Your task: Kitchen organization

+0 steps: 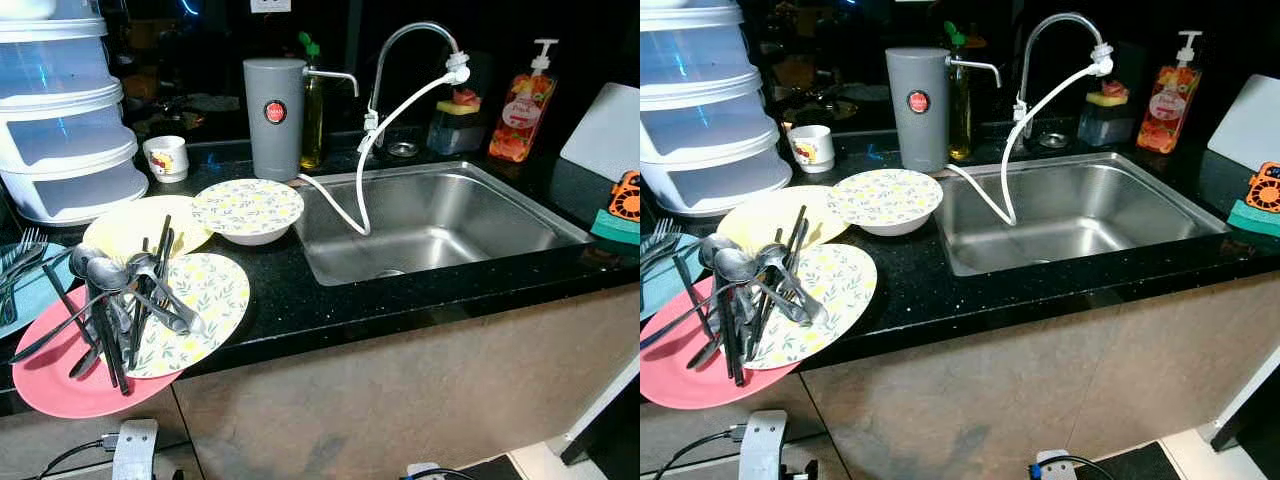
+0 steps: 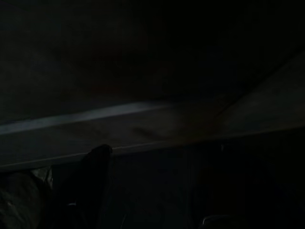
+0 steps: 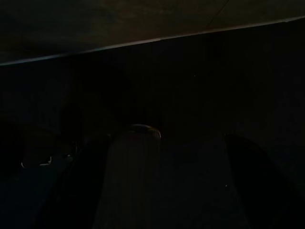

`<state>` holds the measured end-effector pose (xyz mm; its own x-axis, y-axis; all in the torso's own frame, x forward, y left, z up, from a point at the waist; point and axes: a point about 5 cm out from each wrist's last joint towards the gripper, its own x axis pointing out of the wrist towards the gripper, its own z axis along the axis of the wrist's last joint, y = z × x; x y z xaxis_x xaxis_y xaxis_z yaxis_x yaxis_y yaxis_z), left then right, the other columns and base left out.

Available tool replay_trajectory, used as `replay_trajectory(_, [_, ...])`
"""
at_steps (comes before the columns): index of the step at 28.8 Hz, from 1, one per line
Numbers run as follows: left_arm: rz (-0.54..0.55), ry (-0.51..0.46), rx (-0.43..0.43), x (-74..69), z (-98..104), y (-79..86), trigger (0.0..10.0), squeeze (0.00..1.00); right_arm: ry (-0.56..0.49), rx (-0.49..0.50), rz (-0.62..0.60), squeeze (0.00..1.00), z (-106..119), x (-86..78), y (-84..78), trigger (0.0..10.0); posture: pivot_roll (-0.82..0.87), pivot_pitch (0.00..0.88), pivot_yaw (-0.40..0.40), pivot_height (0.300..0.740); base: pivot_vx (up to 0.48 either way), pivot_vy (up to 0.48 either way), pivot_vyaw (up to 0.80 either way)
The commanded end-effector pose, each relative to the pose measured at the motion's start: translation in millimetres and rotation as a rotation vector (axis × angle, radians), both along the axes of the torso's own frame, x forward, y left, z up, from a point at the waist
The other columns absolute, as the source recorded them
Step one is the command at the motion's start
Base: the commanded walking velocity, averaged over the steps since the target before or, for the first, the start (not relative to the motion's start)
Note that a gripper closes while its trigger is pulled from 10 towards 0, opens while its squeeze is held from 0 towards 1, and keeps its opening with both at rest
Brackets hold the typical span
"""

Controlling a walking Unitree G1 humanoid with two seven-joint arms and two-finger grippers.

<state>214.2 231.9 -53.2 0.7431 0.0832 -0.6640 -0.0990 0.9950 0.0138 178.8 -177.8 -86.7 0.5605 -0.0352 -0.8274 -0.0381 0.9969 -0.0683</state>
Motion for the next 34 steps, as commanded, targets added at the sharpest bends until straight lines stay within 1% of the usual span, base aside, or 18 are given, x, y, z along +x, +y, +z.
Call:
replay_trajectory(1, [0.016, 0.018, 0.006, -3.1, -1.7, 3.5, 10.0, 0.00, -0.002, 0.002, -0.018, 0.00, -0.1, -1.3, -4.2, 10.0, -0.07, 0.000, 0.027, 0.740, 0.000, 0.000, 0.00])
replay_trajectory(3, [0.009, 0.012, -0.002, -3.6, -3.9, -6.1, 10.0, 0.00, -0.016, 0.004, -0.051, 0.00, 1.6, -1.9, -17.4, 10.0, -0.03, 0.000, 0.040, 0.740, 0.000, 0.000, 0.00])
replay_trajectory(4, [0.009, 0.012, -0.002, -3.6, -3.9, -6.1, 10.0, 0.00, -0.016, 0.004, -0.051, 0.00, 1.6, -1.9, -17.4, 10.0, -0.03, 0.000, 0.040, 0.740, 0.000, 0.000, 0.00])
replay_trajectory(6, [-0.017, 0.013, -0.019, -4.4, -6.1, -14.8, 10.0, 0.00, -0.032, 0.001, -0.068, 0.00, 3.2, -1.1, -23.9, 10.0, -0.01, 0.000, 0.046, 0.740, 0.000, 0.000, 0.00])
replay_trajectory(9, [-0.059, 0.044, -0.015, -10.5, -10.6, -18.6, 10.0, 0.00, -0.023, -0.009, -0.070, 0.00, 2.3, -3.2, -25.8, 10.0, -0.01, 0.000, 0.039, 0.740, 0.000, 0.000, 0.00])
replay_trajectory(10, [-0.137, 0.062, 0.015, -17.3, -13.8, -19.7, 10.0, 0.00, -0.010, 0.003, -0.080, 0.00, 0.5, -6.5, -24.7, 10.0, -0.01, 0.000, -0.003, 0.740, 0.000, 0.000, 0.00])
replay_trajectory(12, [-0.161, 0.066, 0.026, -19.8, -14.7, -19.7, 10.0, 0.00, -0.004, 0.010, -0.074, 0.00, -0.4, -7.8, -23.2, 10.0, -0.01, 0.000, -0.004, 0.740, 0.000, 0.000, 0.00])
replay_trajectory(14, [-0.104, 0.072, 0.014, -28.6, -18.2, -14.9, 10.0, 0.00, 0.034, -0.013, 0.012, 0.00, -3.7, -12.9, -17.4, 10.0, -0.01, 0.006, 0.009, 0.740, 0.000, 0.000, 0.00])
replay_trajectory(15, [-0.104, 0.072, 0.014, -28.6, -18.2, -14.9, 10.0, 0.00, 0.034, -0.013, 0.012, 0.00, -3.7, -12.9, -17.4, 10.0, -0.01, 0.006, 0.009, 0.740, 0.000, 0.000, 0.00])
replay_trajectory(16, [-0.066, 0.071, 0.008, -31.8, -19.2, -12.5, 10.0, 0.00, 0.039, -0.016, 0.024, 0.00, -4.6, -14.3, -15.8, 10.0, -0.01, 0.006, 0.009, 0.740, 0.000, 0.000, 0.00])
replay_trajectory(19, [-0.028, 0.079, -0.004, -39.2, -22.9, -13.4, 10.0, 0.00, 0.040, 0.004, -0.022, 0.00, -6.0, -17.7, -16.4, 10.0, 0.01, 0.015, -0.010, 0.740, 0.000, 0.000, 0.00])
replay_trajectory(23, [-0.018, 0.083, -0.006, -41.5, -24.3, -15.0, 10.0, 0.00, 0.023, -0.001, -0.024, 0.00, -5.4, -17.0, -16.0, 10.0, 0.02, 0.021, -0.018, 0.740, 0.000, 0.000, 0.00])
replay_trajectory(24, [-0.026, 0.100, -0.021, -42.7, -26.2, -18.7, 10.0, 0.00, 0.007, -0.016, -0.008, 0.00, -4.5, -15.1, -14.6, 10.0, 0.03, 0.022, -0.016, 0.740, 0.000, 0.000, 0.00])
replay_trajectory(26, [-0.064, 0.088, -0.055, -42.1, -26.9, -27.9, 10.0, 0.00, -0.019, 0.052, -0.022, 0.00, -2.6, -9.7, -8.4, 10.0, 0.03, 0.022, -0.013, 0.740, 0.000, 0.000, 0.00])
replay_trajectory(27, [-0.074, 0.075, -0.048, -41.3, -26.3, -29.7, 10.0, 0.00, -0.024, 0.086, -0.050, 0.00, -2.1, -8.0, -6.9, 10.0, 0.03, 0.022, -0.011, 0.740, 0.000, 0.000, 0.00])
replay_trajectory(28, [-0.074, 0.075, -0.048, -41.3, -26.3, -29.7, 10.0, 0.00, -0.024, 0.086, -0.050, 0.00, -2.1, -8.0, -6.9, 10.0, 0.03, 0.022, -0.011, 0.740, 0.000, 0.000, 0.00])
replay_trajectory(30, [-0.036, 0.044, -0.068, -40.1, -25.1, -30.7, 10.0, 0.00, -0.036, 0.093, -0.053, 0.00, -0.9, -5.4, -6.0, 10.0, 0.02, 0.022, -0.010, 0.740, 0.000, 0.000, 0.00])
replay_trajectory(34, [-0.008, 0.045, -0.081, -39.0, -24.9, -29.8, 10.0, 0.00, -0.033, 0.082, -0.034, 0.00, -0.8, -4.8, -5.1, 10.0, 0.03, 0.020, -0.010, 0.740, 0.000, 0.000, 0.00])
